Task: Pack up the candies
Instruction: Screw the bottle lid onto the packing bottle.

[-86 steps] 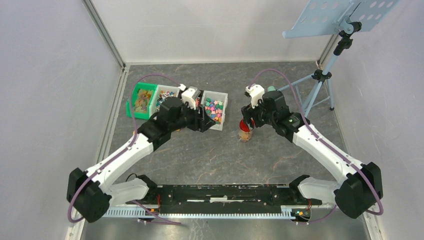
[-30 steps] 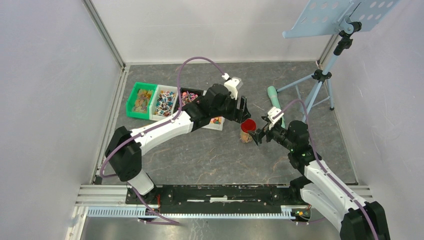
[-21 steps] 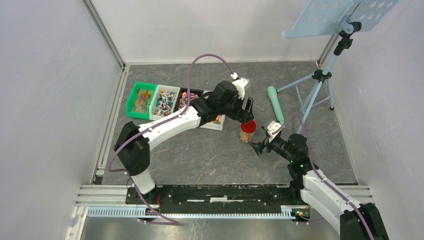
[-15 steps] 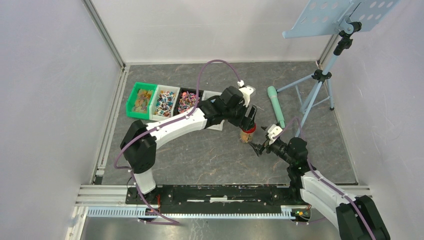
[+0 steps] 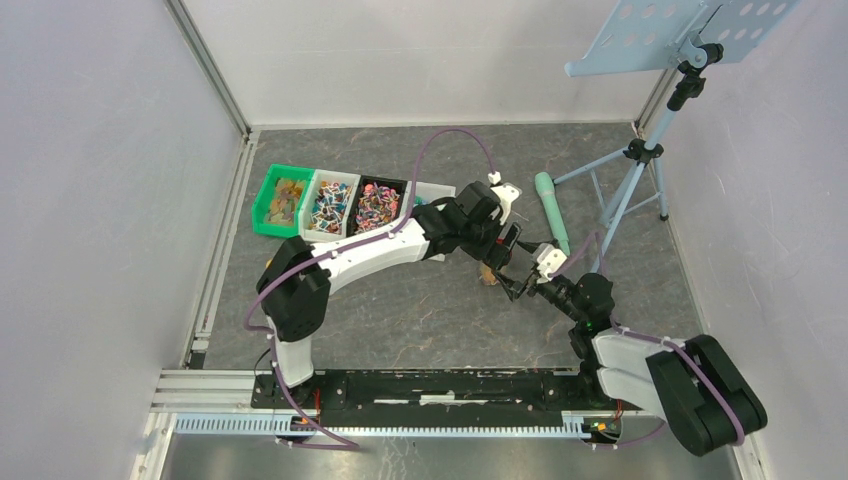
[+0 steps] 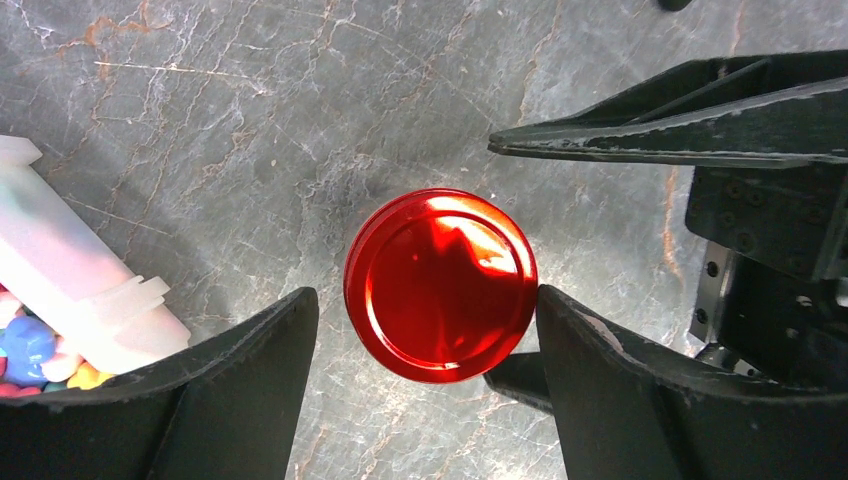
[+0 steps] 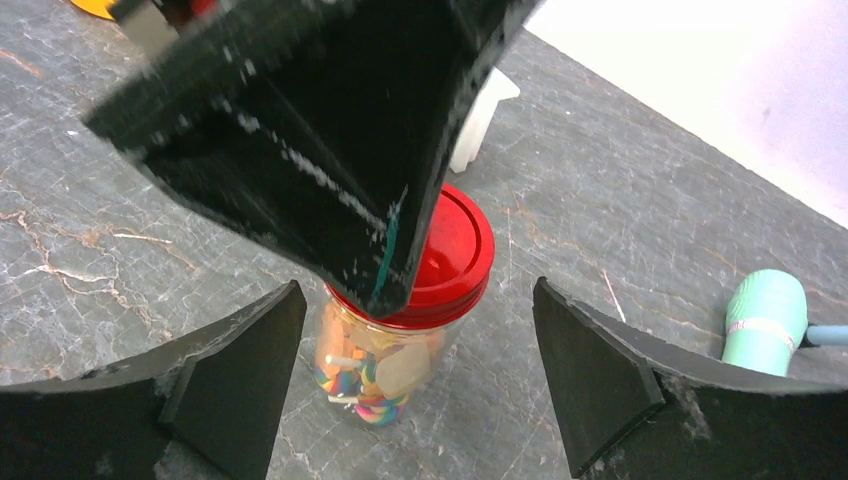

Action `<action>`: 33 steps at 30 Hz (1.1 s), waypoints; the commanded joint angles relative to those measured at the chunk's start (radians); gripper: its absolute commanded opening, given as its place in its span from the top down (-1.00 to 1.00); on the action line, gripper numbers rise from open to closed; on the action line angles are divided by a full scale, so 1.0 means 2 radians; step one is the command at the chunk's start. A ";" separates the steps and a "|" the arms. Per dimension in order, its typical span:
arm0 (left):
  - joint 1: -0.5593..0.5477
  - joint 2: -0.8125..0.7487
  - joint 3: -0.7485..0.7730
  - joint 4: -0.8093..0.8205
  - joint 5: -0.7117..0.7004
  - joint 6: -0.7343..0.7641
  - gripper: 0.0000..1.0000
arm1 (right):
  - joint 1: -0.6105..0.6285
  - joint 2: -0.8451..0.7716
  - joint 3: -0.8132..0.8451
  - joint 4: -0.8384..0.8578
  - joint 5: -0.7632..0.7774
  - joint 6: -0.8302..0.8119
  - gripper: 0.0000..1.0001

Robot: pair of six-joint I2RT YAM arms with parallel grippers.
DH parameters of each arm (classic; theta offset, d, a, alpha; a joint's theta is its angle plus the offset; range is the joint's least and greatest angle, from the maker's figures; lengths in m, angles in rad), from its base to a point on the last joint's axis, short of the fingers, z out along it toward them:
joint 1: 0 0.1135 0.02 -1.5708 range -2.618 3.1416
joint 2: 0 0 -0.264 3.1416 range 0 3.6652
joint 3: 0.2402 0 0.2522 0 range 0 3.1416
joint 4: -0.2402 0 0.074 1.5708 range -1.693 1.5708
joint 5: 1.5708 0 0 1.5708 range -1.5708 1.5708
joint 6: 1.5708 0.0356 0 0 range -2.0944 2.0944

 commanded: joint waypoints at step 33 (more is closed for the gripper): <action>-0.018 0.000 0.019 -0.057 -0.065 0.054 -0.40 | 0.058 0.109 -0.019 0.135 0.059 -0.004 -0.92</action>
